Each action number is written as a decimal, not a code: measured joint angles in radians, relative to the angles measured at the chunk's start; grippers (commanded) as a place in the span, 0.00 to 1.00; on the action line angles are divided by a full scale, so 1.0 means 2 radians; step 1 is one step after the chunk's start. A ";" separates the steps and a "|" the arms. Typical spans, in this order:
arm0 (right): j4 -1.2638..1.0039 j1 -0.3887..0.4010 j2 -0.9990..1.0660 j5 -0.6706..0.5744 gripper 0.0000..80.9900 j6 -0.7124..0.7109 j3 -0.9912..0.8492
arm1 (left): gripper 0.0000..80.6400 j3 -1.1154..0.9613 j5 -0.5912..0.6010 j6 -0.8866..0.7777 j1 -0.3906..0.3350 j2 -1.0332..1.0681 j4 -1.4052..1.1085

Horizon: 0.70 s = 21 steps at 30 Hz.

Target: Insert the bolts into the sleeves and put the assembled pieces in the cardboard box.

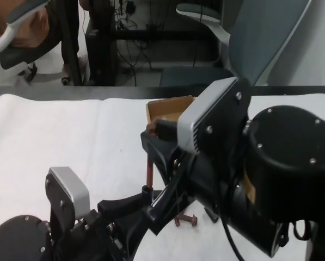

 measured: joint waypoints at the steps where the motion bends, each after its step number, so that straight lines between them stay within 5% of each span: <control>1: -0.001 0.000 0.004 -0.003 0.01 0.003 0.000 | 0.02 0.000 0.000 0.000 0.000 0.000 0.000; 10: -0.001 0.000 0.022 -0.014 0.03 0.003 0.000 | 0.02 0.000 -0.009 0.003 0.000 0.000 0.004; 12: 0.002 0.000 0.022 -0.020 0.22 0.003 0.000 | 0.02 0.000 -0.014 0.005 0.000 0.000 0.005; 15: 0.015 -0.002 0.022 -0.036 0.79 0.010 0.000 | 0.02 0.000 -0.015 0.008 0.000 0.000 0.008; 16: 0.026 -0.002 0.021 -0.038 0.86 0.017 0.000 | 0.02 -0.001 -0.017 0.008 0.000 0.000 0.007; 21: 0.087 -0.002 0.006 -0.014 0.86 0.036 -0.002 | 0.02 -0.015 -0.019 0.018 0.009 0.000 0.008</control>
